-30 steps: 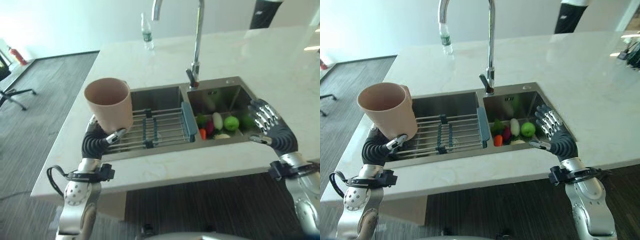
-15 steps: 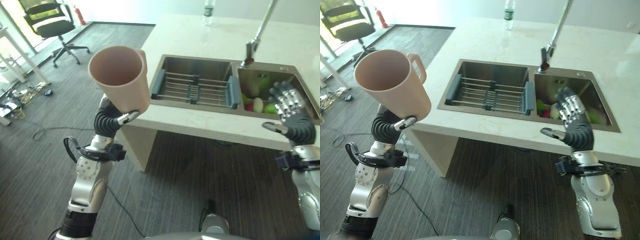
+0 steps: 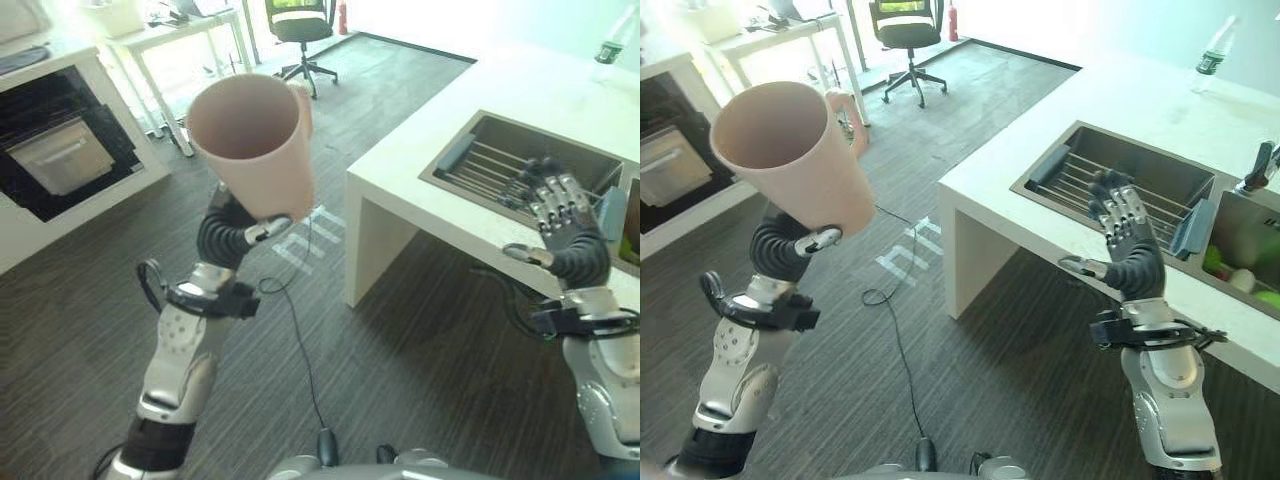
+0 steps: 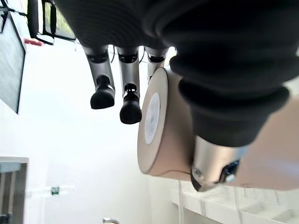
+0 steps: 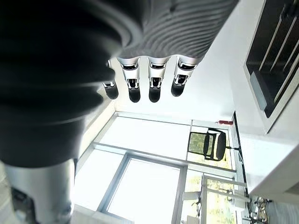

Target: Place the dishes in the dishwasher.

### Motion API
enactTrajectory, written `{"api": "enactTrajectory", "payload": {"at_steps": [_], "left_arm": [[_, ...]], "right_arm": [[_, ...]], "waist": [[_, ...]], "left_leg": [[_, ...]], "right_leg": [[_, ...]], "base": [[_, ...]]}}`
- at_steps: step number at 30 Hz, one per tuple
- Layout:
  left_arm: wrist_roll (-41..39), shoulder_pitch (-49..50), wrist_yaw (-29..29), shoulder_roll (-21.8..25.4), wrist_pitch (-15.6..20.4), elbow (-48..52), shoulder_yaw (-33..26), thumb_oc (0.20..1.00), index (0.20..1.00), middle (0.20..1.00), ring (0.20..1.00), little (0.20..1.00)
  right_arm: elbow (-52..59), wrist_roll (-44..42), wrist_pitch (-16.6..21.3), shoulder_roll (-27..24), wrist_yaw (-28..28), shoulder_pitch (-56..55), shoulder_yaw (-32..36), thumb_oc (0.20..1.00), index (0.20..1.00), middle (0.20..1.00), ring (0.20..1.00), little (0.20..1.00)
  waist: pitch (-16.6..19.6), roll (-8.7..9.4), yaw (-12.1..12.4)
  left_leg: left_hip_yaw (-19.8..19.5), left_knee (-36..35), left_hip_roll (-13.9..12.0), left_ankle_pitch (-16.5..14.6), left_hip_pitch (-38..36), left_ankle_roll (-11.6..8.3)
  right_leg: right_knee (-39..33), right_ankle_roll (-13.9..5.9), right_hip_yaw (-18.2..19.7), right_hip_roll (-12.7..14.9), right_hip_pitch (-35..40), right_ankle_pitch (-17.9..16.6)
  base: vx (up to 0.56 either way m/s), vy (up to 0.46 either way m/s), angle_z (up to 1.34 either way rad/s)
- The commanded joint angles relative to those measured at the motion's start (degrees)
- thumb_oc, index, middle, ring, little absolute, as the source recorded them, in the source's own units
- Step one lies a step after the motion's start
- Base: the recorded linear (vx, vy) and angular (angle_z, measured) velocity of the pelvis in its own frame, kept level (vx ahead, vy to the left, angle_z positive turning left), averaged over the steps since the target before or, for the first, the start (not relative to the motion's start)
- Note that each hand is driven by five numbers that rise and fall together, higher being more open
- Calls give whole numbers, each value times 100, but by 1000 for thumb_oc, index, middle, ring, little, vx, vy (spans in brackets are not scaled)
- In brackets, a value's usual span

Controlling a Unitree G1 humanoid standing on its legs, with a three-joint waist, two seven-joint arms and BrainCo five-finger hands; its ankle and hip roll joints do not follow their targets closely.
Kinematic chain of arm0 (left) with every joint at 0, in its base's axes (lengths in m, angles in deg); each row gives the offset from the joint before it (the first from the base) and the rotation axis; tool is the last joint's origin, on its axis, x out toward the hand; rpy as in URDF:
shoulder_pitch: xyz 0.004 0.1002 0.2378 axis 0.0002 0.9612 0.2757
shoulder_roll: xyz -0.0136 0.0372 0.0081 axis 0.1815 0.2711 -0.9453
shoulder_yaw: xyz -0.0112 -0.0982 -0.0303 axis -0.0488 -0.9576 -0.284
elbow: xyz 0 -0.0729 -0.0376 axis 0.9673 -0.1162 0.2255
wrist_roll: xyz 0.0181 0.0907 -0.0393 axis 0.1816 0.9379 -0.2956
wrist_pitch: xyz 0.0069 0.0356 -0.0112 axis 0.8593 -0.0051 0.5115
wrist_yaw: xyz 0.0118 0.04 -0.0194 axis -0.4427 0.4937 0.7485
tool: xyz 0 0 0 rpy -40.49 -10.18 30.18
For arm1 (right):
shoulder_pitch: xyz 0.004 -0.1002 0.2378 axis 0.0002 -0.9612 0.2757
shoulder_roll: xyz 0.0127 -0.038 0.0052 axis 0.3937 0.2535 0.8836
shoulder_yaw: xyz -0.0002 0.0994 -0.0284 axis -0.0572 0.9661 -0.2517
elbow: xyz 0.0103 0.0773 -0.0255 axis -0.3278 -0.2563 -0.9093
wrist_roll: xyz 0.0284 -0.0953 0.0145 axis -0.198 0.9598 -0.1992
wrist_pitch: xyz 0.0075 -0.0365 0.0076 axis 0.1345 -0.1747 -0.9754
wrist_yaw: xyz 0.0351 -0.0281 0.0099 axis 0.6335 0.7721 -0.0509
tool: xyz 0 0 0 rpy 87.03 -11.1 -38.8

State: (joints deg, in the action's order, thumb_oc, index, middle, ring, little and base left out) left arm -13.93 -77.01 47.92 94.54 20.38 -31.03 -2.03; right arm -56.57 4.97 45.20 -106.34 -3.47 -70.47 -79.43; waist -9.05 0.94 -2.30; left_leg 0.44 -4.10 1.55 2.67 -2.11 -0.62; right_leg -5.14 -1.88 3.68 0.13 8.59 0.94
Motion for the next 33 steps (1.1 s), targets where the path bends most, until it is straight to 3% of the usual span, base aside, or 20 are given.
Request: {"api": "enactTrajectory", "payload": {"at_steps": [1,3,4,5,6,8,10,12,13,17,19,21,22,24,25,28,33], "left_arm": [[-266,-527,-4,165,310,116,-224,200,200,200,200,200],[-539,-287,-100,164,382,204,-378,200,200,200,200,200],[-584,-286,-215,159,407,174,-359,200,200,200,200,200],[-569,-307,-222,157,421,152,-337,200,200,200,200,200],[-644,-438,-347,167,417,72,-250,200,200,200,200,200],[-741,-515,-222,206,500,13,-220,200,200,200,200,200],[-901,-494,-233,189,566,-28,-356,200,200,200,200,200],[-954,-493,-246,185,568,-43,-388,200,200,200,200,200],[-954,-495,-159,140,609,-53,-403,200,200,200,200,200],[-630,-483,-61,16,506,64,-451,200,200,200,200,200],[-628,-460,-24,44,466,84,-488,200,200,200,200,200],[-539,-456,7,58,421,96,-535,200,200,200,200,200],[-530,-477,-26,67,422,66,-539,200,200,200,200,200],[-671,-588,-106,110,402,-17,-527,200,200,200,200,200],[-681,-620,-61,145,438,-25,-525,200,200,200,200,200],[-626,-590,-3,98,456,-8,-474,200,200,200,200,200],[-611,-564,134,123,460,88,-413,200,200,200,200,200]], "right_arm": [[354,92,133,-100,-10,196,254,1000,1000,1000,1000,1000],[394,90,77,-238,-13,83,316,1000,1000,1000,1000,1000],[330,76,151,-319,24,28,397,1000,1000,1000,1000,1000],[298,53,187,-351,14,23,423,1000,1000,1000,1000,1000],[189,101,222,-426,139,58,496,1000,1000,1000,1000,1000],[14,66,351,-508,92,170,484,1000,1000,1000,1000,1000],[-23,207,363,-450,65,216,454,1000,1000,1000,1000,1000],[-28,260,358,-417,71,217,445,1000,1000,1000,1000,1000],[-73,360,373,-298,73,223,367,1000,1000,1000,1000,1000],[0,296,268,-96,-20,207,319,1000,1000,1000,1000,1000],[57,372,211,-63,3,198,266,1000,1000,1000,1000,1000],[157,349,198,14,-21,196,199,1000,1000,1000,1000,1000],[172,406,207,46,-11,171,189,1000,1000,1000,1000,1000],[160,424,216,-9,20,65,285,1000,1000,1000,1000,1000],[159,351,244,-28,-32,44,321,1000,1000,1000,1000,1000],[141,220,270,-71,-63,4,363,1000,1000,1000,1000,1000],[164,285,109,-124,-2,122,234,1000,1000,1000,1000,1000]], "waist": [[135,46,-109],[88,65,89],[68,78,84],[71,80,53],[111,117,-79],[138,122,-141],[199,38,-154],[223,-4,-167],[306,-106,-146],[391,-110,-8],[375,-110,53],[310,-122,130],[274,-118,96],[248,-91,-55],[246,-33,-84],[286,-4,-127],[384,-17,-102]], "left_leg": [[58,-90,-444,-402,-417,-180],[253,-52,-696,-167,-196,-413],[772,81,-775,-203,-134,-445],[934,162,-800,-223,-87,-452],[1808,509,-914,-355,-69,-415],[2102,862,-714,-736,-99,-276],[2250,680,-571,-818,-306,-195],[2276,481,-542,-765,-414,-193],[2099,-58,-473,-613,-621,-201],[1693,-90,-362,-693,-577,-170],[1573,-90,-302,-719,-557,-109],[1480,-90,-283,-710,-526,-35],[1329,-90,-267,-708,-517,-6],[979,-90,-244,-649,-469,9],[957,-90,-229,-688,-470,2],[903,-90,-216,-701,-497,16],[1031,-90,-264,-707,-552,-7]], "right_leg": [[176,-211,-506,-33,-200,141],[84,-150,-894,39,-87,169],[35,-162,-1245,129,-38,215],[26,-165,-1377,156,-38,222],[14,-183,-1858,307,-93,174],[46,-245,-2203,432,-121,117],[82,-289,-2393,464,-144,97],[87,-311,-2443,458,-150,94],[93,-365,-2499,439,-198,50],[166,-563,-2582,632,-394,-152],[468,-640,-2637,757,-519,-193],[1227,-673,-2688,983,-774,-266],[1361,-662,-2484,929,-871,-217],[961,-596,-1895,644,-832,-35],[769,-659,-1826,707,-795,-216],[280,-628,-1557,596,-568,-210],[14,-551,-1488,489,-363,-190]], "base": [[21,-178,46],[-50,-126,41],[-125,-56,110],[-257,4,151],[-262,52,204],[-248,148,231],[-128,219,144],[-31,208,70],[-16,277,79],[6,302,44],[10,236,23],[17,243,31],[73,131,19],[84,-17,50],[50,-88,95],[45,-133,55],[8,-144,-8]]}}
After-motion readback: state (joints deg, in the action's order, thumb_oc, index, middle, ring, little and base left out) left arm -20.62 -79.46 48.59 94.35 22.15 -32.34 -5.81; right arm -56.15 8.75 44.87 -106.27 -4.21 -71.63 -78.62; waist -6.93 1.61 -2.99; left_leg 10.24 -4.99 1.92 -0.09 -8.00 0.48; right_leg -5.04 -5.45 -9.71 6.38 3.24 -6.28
